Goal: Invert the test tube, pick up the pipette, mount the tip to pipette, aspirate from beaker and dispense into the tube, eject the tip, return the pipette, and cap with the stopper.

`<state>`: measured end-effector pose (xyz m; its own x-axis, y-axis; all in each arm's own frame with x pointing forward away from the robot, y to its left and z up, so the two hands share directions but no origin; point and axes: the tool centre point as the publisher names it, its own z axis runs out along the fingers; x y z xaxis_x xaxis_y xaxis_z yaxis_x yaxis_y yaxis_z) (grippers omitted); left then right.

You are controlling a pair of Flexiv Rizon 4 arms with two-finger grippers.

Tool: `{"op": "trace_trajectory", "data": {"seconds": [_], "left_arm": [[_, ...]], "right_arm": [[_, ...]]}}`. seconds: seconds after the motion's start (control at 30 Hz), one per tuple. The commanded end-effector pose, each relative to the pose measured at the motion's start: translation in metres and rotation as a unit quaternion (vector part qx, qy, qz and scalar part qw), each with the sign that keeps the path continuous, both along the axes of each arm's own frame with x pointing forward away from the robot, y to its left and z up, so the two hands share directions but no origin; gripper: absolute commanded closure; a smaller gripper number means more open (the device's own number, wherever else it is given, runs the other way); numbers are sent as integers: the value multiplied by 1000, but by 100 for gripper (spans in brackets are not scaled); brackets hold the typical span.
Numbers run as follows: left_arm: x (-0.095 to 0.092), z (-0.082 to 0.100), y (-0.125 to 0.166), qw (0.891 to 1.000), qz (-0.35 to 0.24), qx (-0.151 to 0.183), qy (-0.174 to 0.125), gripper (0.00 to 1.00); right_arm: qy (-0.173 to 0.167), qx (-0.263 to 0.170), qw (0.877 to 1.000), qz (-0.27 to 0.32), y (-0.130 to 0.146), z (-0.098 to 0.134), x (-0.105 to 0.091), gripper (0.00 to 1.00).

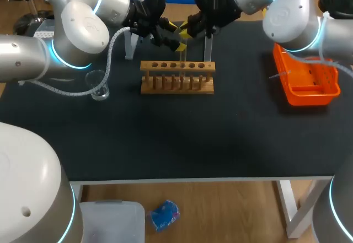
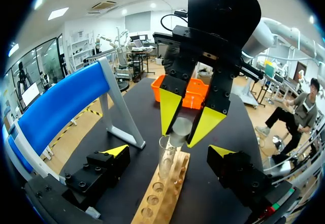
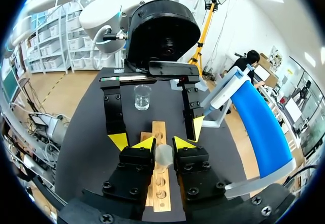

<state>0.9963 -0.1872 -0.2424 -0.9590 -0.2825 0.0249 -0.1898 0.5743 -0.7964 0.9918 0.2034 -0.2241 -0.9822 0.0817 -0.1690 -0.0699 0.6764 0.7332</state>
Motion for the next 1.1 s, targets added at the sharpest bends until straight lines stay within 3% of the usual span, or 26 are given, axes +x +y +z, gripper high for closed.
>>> {"op": "trace_trajectory", "data": {"seconds": [0.03,0.47,1.1], "left_arm": [[0,0,0,1000,1,0,0,0],[0,0,0,1000,1,0,0,0],[0,0,0,1000,1,0,0,0]], "right_arm": [[3,-2,1000,0,-1,-3,1,100],[-6,-2,1000,2,-1,8,2,100],[6,-1,1000,-1,-3,0,5,100]]}}
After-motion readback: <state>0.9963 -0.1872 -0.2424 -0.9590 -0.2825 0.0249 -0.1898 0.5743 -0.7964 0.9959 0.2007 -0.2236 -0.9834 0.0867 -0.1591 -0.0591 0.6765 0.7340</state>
